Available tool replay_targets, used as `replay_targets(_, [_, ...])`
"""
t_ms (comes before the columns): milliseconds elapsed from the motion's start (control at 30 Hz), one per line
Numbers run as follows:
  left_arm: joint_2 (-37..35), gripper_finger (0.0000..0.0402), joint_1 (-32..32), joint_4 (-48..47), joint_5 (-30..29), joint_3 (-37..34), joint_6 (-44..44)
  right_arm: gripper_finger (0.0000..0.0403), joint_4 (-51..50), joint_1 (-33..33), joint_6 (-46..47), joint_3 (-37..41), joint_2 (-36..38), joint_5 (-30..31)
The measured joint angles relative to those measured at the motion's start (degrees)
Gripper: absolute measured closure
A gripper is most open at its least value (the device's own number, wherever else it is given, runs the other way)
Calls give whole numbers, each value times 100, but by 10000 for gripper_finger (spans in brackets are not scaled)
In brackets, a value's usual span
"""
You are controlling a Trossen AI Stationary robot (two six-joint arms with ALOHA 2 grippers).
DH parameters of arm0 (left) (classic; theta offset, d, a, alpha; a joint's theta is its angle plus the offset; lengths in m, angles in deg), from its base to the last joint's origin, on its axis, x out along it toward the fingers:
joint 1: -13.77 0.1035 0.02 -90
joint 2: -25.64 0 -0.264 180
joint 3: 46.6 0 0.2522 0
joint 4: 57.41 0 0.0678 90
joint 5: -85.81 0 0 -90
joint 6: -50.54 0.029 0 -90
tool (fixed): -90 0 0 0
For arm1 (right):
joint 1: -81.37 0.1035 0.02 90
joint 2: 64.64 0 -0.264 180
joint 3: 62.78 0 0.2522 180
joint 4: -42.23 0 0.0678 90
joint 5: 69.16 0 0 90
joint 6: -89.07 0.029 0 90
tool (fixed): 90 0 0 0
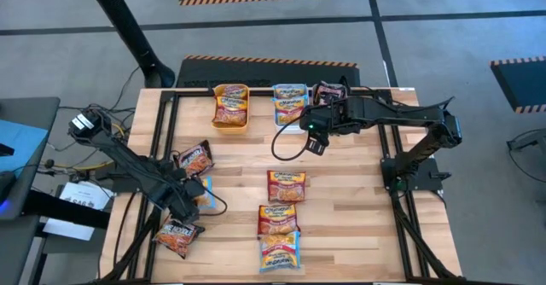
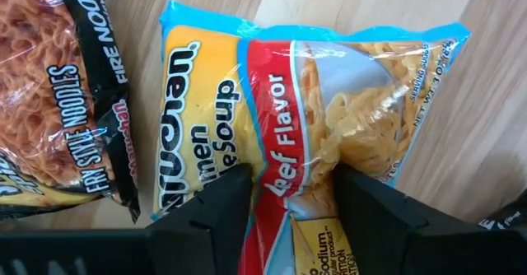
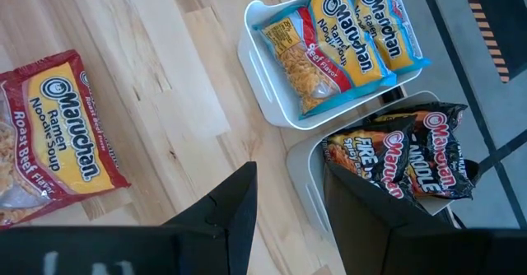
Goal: Sort Maruchan noodles
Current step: Put the blue noodle pack into the white bin
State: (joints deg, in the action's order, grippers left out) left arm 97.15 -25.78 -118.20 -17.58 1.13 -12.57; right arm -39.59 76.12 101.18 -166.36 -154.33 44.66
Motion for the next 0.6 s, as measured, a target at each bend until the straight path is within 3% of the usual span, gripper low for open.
replay_targets(333, [7, 383, 0, 204, 84, -11, 193, 236, -1, 0, -1, 2, 0, 0])
replay_targets(600, [29, 401, 0, 196, 74, 392, 618, 236, -1, 0, -1, 2, 0, 0])
